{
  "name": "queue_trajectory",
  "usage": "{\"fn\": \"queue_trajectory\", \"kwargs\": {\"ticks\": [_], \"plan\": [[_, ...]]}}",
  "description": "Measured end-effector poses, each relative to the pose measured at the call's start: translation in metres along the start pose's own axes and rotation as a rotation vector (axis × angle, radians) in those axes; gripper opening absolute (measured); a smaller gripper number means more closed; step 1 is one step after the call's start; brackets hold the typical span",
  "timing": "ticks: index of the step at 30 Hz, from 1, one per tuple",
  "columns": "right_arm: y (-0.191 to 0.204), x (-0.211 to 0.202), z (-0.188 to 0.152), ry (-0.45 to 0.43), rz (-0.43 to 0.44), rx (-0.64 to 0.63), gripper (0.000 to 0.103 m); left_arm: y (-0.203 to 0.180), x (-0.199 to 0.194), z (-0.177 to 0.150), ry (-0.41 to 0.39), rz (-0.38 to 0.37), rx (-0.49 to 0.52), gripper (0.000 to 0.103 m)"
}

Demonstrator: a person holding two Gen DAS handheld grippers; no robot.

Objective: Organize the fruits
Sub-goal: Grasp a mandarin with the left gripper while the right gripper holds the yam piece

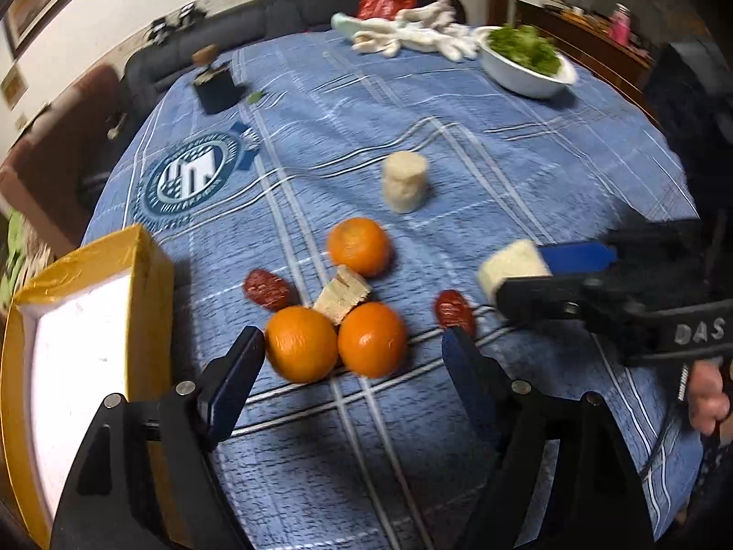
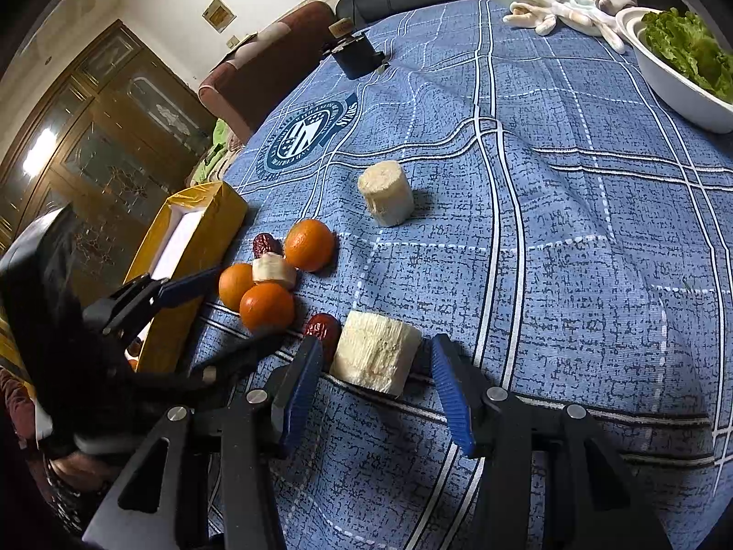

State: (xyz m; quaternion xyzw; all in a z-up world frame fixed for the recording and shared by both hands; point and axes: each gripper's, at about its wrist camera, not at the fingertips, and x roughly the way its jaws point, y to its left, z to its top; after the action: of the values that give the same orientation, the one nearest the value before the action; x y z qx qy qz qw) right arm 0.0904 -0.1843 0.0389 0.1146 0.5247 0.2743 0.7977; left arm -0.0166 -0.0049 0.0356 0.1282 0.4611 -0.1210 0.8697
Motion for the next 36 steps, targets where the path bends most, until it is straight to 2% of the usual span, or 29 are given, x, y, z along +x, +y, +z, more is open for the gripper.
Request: {"fn": "queue_trajectory", "kwargs": {"ticks": [5,8,10,13,17,24,28,31,34,36], "plan": [[-0.001,-0.001,-0.001,0.0,0.005,0.001,0.05,0.003,-0.018,0.0,-0.048,-0.029,-0.015,0.08],[-0.001,-0.001,-0.001,0.001,0.004,0.001,0.05,0.001,-0.031,-0.003,-0.073,-0.047,0.014,0.08],[-0.001,-0.001,-0.001,0.0,0.002,-0.001,0.05,0.002,-0.034,-0.006,-0.074,-0.033,0.019,0.08],[0.0,-0.001,-0.001,0.0,0.004,0.0,0.05,0.01,-0.027,-0.007,-0.052,0.019,0.009,0.08],[0.0,-0.001,-0.001,0.0,0.009,0.006,0.05,0.024,-0.009,-0.009,0.031,0.072,-0.012,0.08],[-0.001,-0.001,-0.002,-0.001,0.008,0.005,0.05,0.024,0.008,-0.008,0.072,0.07,0.018,0.08],[-0.001,-0.001,-0.002,-0.002,0.007,0.003,0.05,0.031,0.014,-0.001,0.061,0.061,-0.012,0.079],[0.001,0.0,-0.002,-0.003,-0.004,-0.009,0.05,0.03,0.014,-0.001,0.05,0.034,-0.024,0.067],[0.006,0.001,-0.004,-0.006,-0.029,-0.037,0.048,0.021,0.013,0.0,0.028,0.046,0.006,0.055],[0.009,0.001,-0.005,-0.008,-0.05,-0.054,0.046,0.02,0.014,0.0,0.024,0.022,0.0,0.042]]}}
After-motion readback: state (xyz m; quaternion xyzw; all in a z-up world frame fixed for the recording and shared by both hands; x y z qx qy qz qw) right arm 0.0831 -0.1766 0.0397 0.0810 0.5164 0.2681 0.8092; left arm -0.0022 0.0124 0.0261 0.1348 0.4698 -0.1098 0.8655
